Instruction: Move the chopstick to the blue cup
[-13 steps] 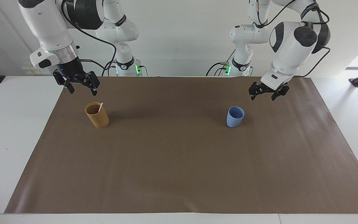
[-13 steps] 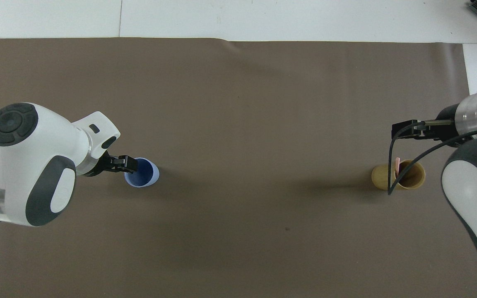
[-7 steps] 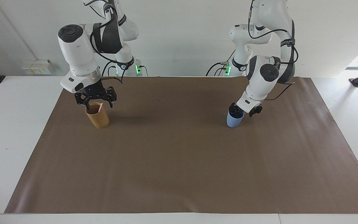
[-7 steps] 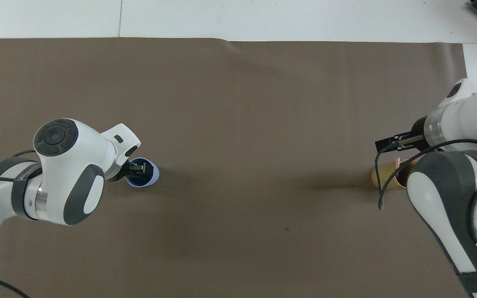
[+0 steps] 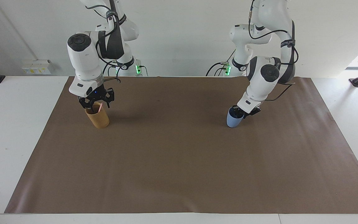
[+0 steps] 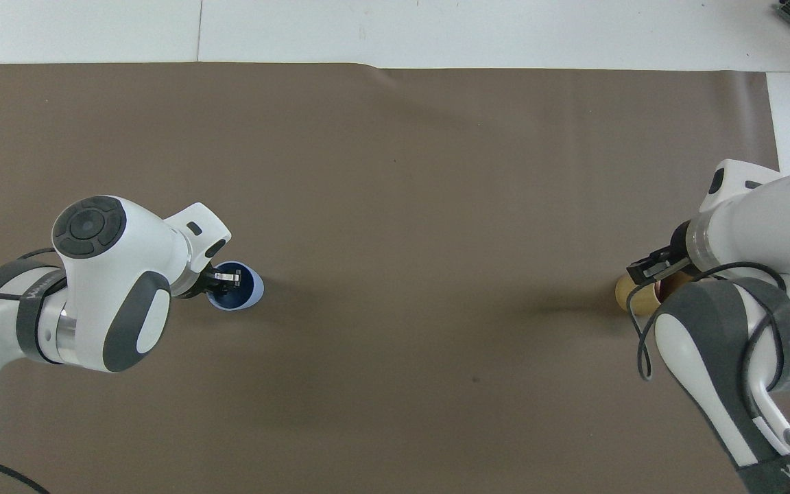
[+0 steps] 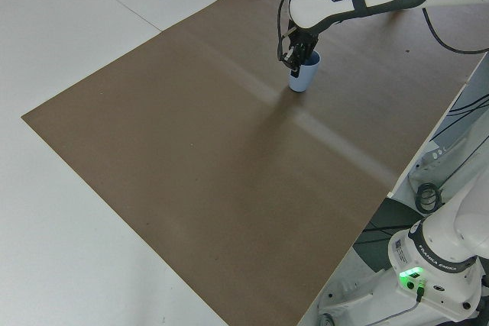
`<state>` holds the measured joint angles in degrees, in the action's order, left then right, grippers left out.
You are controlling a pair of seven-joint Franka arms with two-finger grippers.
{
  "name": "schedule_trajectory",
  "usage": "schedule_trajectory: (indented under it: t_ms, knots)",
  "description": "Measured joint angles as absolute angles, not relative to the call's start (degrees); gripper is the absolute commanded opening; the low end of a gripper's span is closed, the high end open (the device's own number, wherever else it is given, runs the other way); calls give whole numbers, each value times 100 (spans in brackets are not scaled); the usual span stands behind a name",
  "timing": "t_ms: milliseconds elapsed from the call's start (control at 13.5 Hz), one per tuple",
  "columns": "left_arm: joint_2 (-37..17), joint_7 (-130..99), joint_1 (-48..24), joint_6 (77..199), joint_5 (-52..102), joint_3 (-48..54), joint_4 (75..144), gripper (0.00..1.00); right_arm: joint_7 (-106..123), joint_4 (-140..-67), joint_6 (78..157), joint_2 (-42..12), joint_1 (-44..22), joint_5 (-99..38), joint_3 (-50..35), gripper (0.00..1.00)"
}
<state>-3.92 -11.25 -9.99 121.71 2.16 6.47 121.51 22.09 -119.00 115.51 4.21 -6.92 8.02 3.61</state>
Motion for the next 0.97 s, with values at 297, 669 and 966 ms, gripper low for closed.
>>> schedule_trajectory:
  t_ms: [297,669,966]
  knots:
    - [-377,-1460,-1342,11093,226,670,11073,0,2232,-11915,11519,447,-687,805,365,0]
    - [-669,-2889,-2883,11413,319,733,10723,0,2012,-11535,11522,499,-659,798,369,0]
    - [-1569,-3250,-3356,11915,335,735,10151,0,1338,-11191,11361,525,-611,795,401,0]
